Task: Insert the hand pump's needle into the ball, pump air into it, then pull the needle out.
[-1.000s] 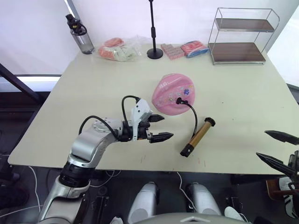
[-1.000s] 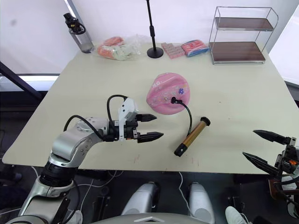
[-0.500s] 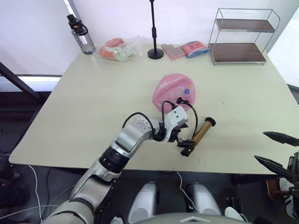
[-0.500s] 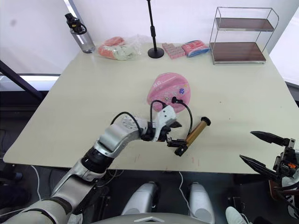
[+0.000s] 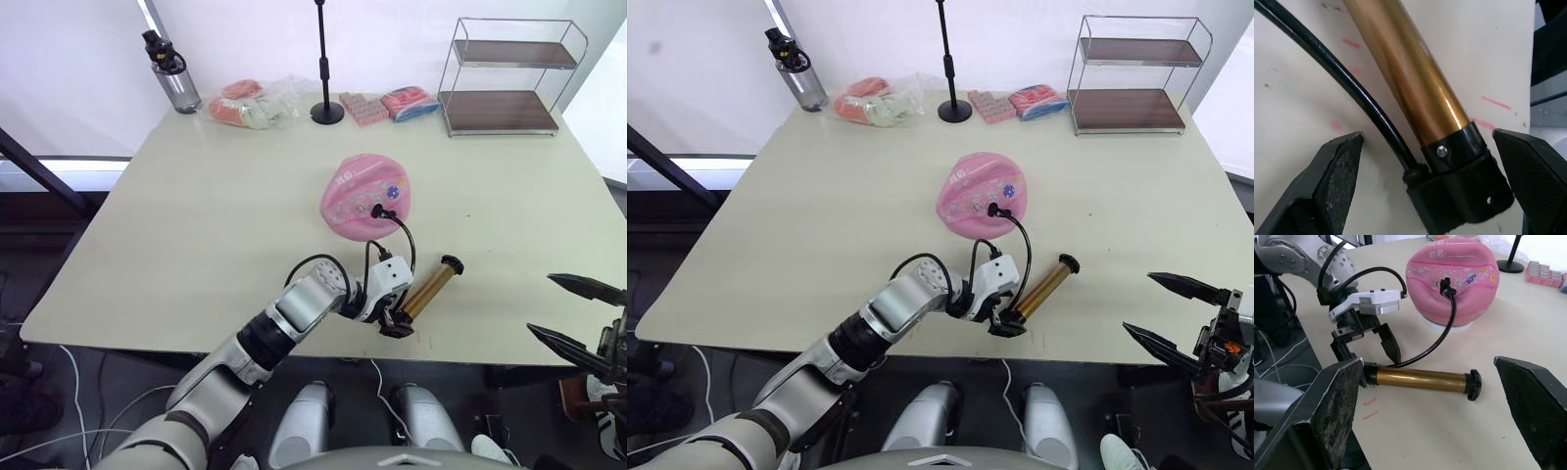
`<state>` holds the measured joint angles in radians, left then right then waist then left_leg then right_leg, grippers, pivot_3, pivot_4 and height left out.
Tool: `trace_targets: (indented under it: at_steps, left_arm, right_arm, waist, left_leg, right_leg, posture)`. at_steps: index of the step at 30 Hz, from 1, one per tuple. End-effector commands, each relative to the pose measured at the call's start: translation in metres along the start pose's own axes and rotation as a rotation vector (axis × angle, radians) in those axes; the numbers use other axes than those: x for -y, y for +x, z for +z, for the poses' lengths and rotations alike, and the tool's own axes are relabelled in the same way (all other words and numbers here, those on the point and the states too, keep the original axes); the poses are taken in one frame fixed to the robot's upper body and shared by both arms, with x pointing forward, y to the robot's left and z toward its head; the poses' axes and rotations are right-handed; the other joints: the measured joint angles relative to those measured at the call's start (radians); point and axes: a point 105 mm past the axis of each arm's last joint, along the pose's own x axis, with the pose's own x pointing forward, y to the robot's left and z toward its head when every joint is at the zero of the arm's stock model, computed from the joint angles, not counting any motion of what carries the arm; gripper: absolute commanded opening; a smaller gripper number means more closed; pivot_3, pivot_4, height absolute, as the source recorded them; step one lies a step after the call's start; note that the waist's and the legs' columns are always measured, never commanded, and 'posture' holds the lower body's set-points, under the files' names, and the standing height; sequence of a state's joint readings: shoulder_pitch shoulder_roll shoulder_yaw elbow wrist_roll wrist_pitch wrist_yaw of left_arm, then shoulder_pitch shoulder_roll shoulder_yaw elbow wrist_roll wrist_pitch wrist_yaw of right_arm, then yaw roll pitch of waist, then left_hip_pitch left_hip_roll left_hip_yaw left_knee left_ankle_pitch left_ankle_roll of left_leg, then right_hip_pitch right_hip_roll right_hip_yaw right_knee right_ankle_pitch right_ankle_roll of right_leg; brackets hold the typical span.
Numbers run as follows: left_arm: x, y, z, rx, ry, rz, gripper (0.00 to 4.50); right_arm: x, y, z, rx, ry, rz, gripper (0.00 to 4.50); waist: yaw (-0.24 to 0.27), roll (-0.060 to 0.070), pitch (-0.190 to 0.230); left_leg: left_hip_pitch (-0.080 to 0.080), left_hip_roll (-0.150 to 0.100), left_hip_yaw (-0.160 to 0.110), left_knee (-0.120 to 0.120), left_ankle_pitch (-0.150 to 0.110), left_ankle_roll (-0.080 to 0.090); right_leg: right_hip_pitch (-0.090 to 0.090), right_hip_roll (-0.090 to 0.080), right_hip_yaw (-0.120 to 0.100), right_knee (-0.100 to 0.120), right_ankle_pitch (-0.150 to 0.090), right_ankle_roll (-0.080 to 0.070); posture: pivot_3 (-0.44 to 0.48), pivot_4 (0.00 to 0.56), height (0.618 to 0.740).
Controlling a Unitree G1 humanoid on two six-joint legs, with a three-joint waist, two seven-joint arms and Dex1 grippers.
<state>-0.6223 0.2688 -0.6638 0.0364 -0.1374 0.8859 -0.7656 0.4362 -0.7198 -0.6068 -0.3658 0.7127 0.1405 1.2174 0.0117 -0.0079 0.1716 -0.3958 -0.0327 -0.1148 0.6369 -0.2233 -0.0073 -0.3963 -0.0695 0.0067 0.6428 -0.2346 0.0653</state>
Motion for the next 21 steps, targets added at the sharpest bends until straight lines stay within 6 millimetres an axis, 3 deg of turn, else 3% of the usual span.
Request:
trace_targets:
  at_steps: [1, 11, 14, 15, 16, 19, 21]
  left_arm:
    - [-0.008, 0.0, -0.004, -0.026, 0.024, 0.056, 4.47]
    - [-0.012, -0.005, -0.011, -0.052, 0.045, 0.075, 4.47]
    - [-0.013, -0.006, -0.011, -0.052, 0.044, 0.077, 3.82]
    - [-0.014, -0.006, -0.011, -0.05, 0.044, 0.079, 3.11]
    - [-0.015, -0.007, -0.011, -0.049, 0.044, 0.082, 2.81]
    - [-0.015, -0.01, -0.011, -0.047, 0.049, 0.085, 1.33]
    - [-0.016, -0.012, -0.011, -0.043, 0.055, 0.086, 1.12]
  right_arm:
    - [0.0, -0.002, 0.007, 0.019, -0.034, -0.004, 4.5]
    - [0.003, -0.001, 0.004, 0.025, -0.039, 0.0, 4.5]
    - [0.003, -0.001, 0.003, 0.025, -0.038, 0.003, 4.5]
    - [0.003, 0.0, 0.002, 0.025, -0.039, 0.005, 4.5]
    - [0.003, 0.0, 0.002, 0.027, -0.039, 0.007, 4.5]
    - [0.003, 0.002, 0.001, 0.032, -0.039, 0.009, 4.5]
    - [0.003, 0.003, 0.001, 0.035, -0.039, 0.011, 4.5]
  waist:
    - [0.0, 0.0, 0.0]
    - [-0.001, 0.0, 0.0]
    - [-0.001, 0.0, 0.0]
    - [-0.001, 0.0, 0.0]
    - [-0.001, 0.0, 0.0]
    - [0.0, 0.0, 0.0]
    - [-0.001, 0.0, 0.0]
  left_leg:
    - [0.0, 0.0, 0.0, 0.0, 0.0, 0.0]
    - [0.0, 0.0, 0.001, 0.001, 0.0, 0.0]
    - [0.001, 0.0, 0.001, 0.001, 0.0, 0.0]
    - [0.001, 0.0, 0.001, 0.001, 0.0, 0.0]
    - [0.001, 0.0, 0.001, 0.001, 0.0, 0.0]
    - [0.0, 0.0, 0.001, 0.001, 0.0, 0.0]
    - [0.0, 0.0, 0.001, 0.001, 0.0, 0.0]
  right_leg:
    - [0.0, 0.0, 0.0, 0.0, 0.0, 0.0]
    - [0.0, 0.0, 0.001, 0.0, 0.0, 0.0]
    - [0.0, 0.0, 0.001, 0.0, 0.0, 0.0]
    - [0.0, 0.0, 0.001, 0.0, 0.0, 0.0]
    - [0.0, 0.0, 0.001, 0.0, 0.0, 0.0]
    - [0.0, 0.0, 0.001, 0.0, 0.0, 0.0]
    - [0.0, 0.0, 0.001, 0.0, 0.0, 0.0]
  posture:
    - [0.0, 0.15, 0.731]
    - [0.0, 0.15, 0.731]
    - [0.0, 0.15, 0.731]
    - [0.0, 0.15, 0.731]
    - [0.0, 0.15, 0.731]
    - [0.0, 0.15, 0.731]
    - [0.0, 0.15, 0.731]
